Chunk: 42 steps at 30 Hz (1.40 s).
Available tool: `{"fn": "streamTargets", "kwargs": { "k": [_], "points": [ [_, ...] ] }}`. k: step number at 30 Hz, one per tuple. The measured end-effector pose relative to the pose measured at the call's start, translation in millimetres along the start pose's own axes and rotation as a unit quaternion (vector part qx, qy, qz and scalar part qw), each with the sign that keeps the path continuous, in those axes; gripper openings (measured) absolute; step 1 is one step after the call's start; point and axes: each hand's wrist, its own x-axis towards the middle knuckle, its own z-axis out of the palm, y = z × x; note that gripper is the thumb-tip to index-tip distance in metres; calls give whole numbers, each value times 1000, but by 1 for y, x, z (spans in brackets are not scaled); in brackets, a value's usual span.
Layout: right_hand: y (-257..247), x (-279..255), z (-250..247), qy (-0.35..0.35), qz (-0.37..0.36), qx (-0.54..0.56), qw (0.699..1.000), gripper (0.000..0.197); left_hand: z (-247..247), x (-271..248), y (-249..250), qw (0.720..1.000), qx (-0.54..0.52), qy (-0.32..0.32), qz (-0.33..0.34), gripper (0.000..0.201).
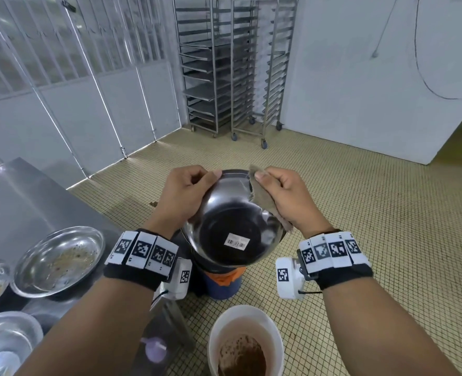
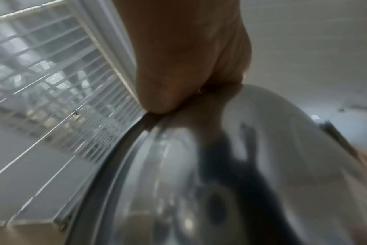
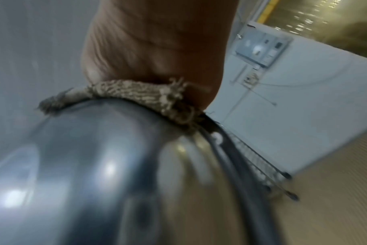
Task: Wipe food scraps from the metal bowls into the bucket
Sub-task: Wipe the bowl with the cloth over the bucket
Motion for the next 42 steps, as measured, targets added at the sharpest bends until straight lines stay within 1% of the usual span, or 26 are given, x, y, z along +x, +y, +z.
{"fn": "streamTargets", "kwargs": {
  "k": [2, 4, 6, 8, 10, 12, 13, 15, 16, 18, 19, 22, 23, 25, 27, 28, 29, 30, 32, 33, 35, 36, 37, 38, 40, 42],
  "points": [
    [8, -5, 1, 39, 20, 76, 996, 41, -3, 1, -7, 996, -57, 67, -30, 34],
    [18, -11, 3, 61, 55, 134, 988, 49, -5, 0, -12, 987, -109, 104, -61, 34],
    [22, -11, 5, 66, 69, 123, 988, 50, -2, -5, -14, 989, -97, 95, -62, 36],
    [12, -4, 2, 48, 51, 76, 995, 47, 1, -8, -13, 995, -59, 74, -43, 39],
    [-2, 4, -1, 23, 26, 35, 999, 39, 3, -8, -9, 997, -38, 67, -29, 41],
    [-5, 6, -3, 22, 20, 44, 999, 33, 1, -5, -6, 995, -57, 83, -24, 41],
    [-3, 5, -3, 35, 27, 67, 997, 34, 0, -4, -6, 991, -78, 100, -30, 40],
    [8, -3, 0, 56, 53, 129, 989, 50, -4, -5, -7, 983, -121, 128, -47, 39],
    [13, -6, 3, 59, 70, 145, 985, 59, -6, -6, -8, 982, -124, 132, -48, 39],
    [16, -9, 5, 58, 79, 138, 986, 66, -6, -9, -11, 987, -100, 117, -40, 42],
    [13, -7, 5, 54, 74, 127, 988, 63, -4, -10, -12, 990, -84, 107, -36, 43],
    [2, 4, 2, 35, 38, 78, 996, 35, 0, -9, -11, 995, -42, 85, -22, 41],
    [1, 6, 2, 36, 27, 75, 996, 31, 1, -9, -11, 995, -46, 85, -21, 40],
    [7, 5, 2, 58, 37, 117, 991, 32, 3, -9, -12, 989, -89, 111, -48, 38],
    [18, -1, 4, 76, 78, 175, 979, 45, 2, -10, -16, 970, -162, 148, -105, 39],
    [23, -4, 6, 82, 97, 191, 973, 50, 1, -10, -19, 963, -182, 158, -120, 41],
    [28, -6, 7, 88, 107, 197, 971, 51, 1, -11, -23, 965, -175, 158, -119, 43],
    [31, -6, 7, 92, 108, 195, 971, 50, 1, -12, -25, 974, -138, 146, -106, 44],
    [27, -3, 2, 88, 95, 168, 977, 48, -1, -13, -23, 992, -41, 101, -61, 42],
    [22, -1, 0, 73, 82, 133, 985, 46, -3, -13, -20, 996, -6, 76, -39, 39],
    [8, 5, -5, 11, 40, 27, 999, 39, -3, -10, -11, 999, 32, 14, -5, 33],
    [2, 8, -5, -20, 19, -24, 999, 35, -2, -9, -7, 999, 43, -12, 11, 30],
    [-3, 12, -5, -37, 2, -55, 998, 32, 0, -7, -4, 999, 43, -21, 20, 29],
    [-8, 14, -3, -40, -12, -63, 997, 31, 0, -6, -3, 999, 30, -13, 21, 29],
    [-7, 14, 1, -15, -20, -31, 999, 33, -1, -4, -4, 999, -13, 31, 4, 30],
    [7, 6, 3, 27, 9, 40, 999, 37, -6, -3, -7, 996, -53, 75, -21, 31]
  ]
}}
